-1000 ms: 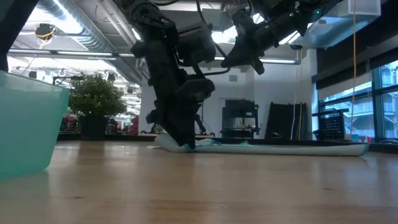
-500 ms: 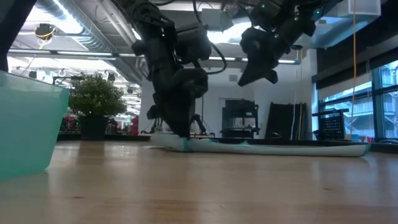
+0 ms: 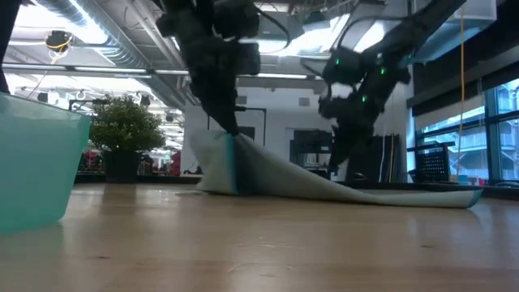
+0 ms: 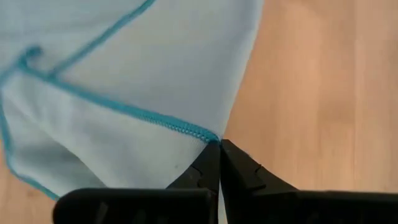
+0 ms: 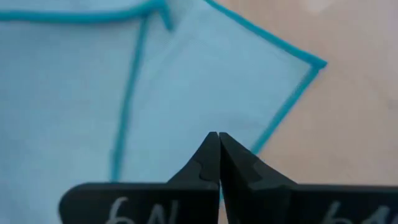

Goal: Roll microfiber towels into tight, uniform cylinder then place into a basket
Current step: Roll the blue microfiber cloth

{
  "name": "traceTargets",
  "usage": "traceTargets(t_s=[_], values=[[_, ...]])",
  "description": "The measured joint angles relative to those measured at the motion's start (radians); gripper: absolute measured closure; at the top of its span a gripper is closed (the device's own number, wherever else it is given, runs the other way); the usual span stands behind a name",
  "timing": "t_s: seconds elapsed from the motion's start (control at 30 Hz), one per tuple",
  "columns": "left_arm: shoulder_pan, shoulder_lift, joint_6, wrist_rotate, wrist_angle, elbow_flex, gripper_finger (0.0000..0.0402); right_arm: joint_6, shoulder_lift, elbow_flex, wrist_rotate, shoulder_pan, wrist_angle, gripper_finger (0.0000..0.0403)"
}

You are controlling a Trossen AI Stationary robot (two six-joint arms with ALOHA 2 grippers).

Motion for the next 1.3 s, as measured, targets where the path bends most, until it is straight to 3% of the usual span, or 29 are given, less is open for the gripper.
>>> traceTargets(t_s=[0.13, 0.37, 0.8, 1.03, 1.3], values=[[-0.027, -0.016, 0.143, -0.001, -0.067, 0.0, 0.0401, -0.059, 0.089, -0.009, -0.053, -0.006, 0.055, 0.0402], [-0.044, -0.016, 0.179, -0.003, -0.117, 0.0, 0.0401, -0.121, 0.214, 0.003, -0.116, -0.006, 0.162, 0.0402], [-0.059, -0.016, 0.321, 0.015, -0.309, -0.005, 0.0401, 0.0, 0.241, 0.005, -0.042, -0.078, 0.165, 0.0402], [-0.062, -0.016, 0.276, 0.023, -0.306, -0.03, 0.0397, 0.007, 0.243, 0.002, -0.045, -0.094, 0.182, 0.0402], [-0.064, -0.016, 0.2, 0.016, -0.304, -0.03, 0.0354, 0.008, 0.245, 0.002, -0.056, -0.094, 0.197, 0.0402]])
